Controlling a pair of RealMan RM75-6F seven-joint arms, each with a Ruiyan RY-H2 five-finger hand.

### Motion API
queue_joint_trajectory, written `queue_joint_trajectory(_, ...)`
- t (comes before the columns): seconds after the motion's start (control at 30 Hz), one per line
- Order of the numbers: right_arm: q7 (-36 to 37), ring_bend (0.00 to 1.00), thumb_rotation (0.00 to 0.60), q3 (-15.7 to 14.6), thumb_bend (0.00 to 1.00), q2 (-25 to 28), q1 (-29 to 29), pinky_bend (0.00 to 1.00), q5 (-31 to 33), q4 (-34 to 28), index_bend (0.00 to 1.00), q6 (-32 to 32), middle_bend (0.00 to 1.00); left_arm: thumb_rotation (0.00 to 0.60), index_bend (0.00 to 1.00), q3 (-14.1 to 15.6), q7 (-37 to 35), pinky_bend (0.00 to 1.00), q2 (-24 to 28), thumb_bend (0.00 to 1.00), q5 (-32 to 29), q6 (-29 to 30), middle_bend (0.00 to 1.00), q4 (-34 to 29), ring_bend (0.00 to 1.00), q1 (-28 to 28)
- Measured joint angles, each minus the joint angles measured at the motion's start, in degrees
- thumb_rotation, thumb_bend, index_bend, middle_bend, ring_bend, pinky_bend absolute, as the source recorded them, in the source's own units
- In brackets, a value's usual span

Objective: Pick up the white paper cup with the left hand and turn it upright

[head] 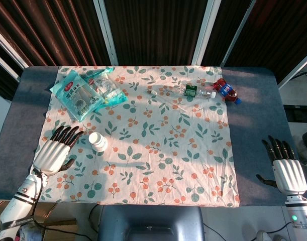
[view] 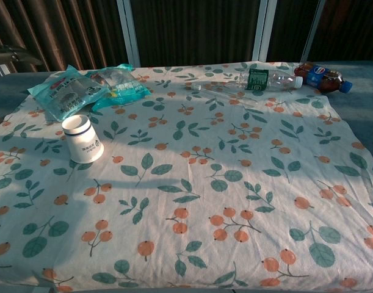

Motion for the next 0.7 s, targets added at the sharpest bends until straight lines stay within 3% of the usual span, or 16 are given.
queue_joint_trajectory(0.23, 0.58, 0.0, 0.6, 0.29, 0.0, -0.07, -0.25, 0.0, 0.65, 0.33, 0.0, 0.52, 0.0, 0.6, 0.0, -1.49, 17.72, 0.0, -4.88, 0.31, -16.45, -5.62, 0.0, 1.71, 0.0, -10.3)
queue_joint_trajectory(0.47, 1.34, 0.0, 0.6, 0.42, 0.0, -0.24, -0.64, 0.0, 1.59, 1.21, 0.0, 0.56, 0.0, 0.6, 0.0, 0.99, 32.92, 0.0, -12.79, 0.31, -36.29, -6.41, 0.0, 5.61, 0.0, -22.32)
queue_joint_trajectory(0.7, 2.23, 0.0, 0.6, 0.41, 0.0, -0.74, -0.71, 0.0, 1.58, 2.14, 0.0, 0.63, 0.0, 0.6, 0.0, 3.79, 36.6, 0.0, -19.32, 0.31, -43.94, -5.69, 0.0, 11.99, 0.0, -28.84)
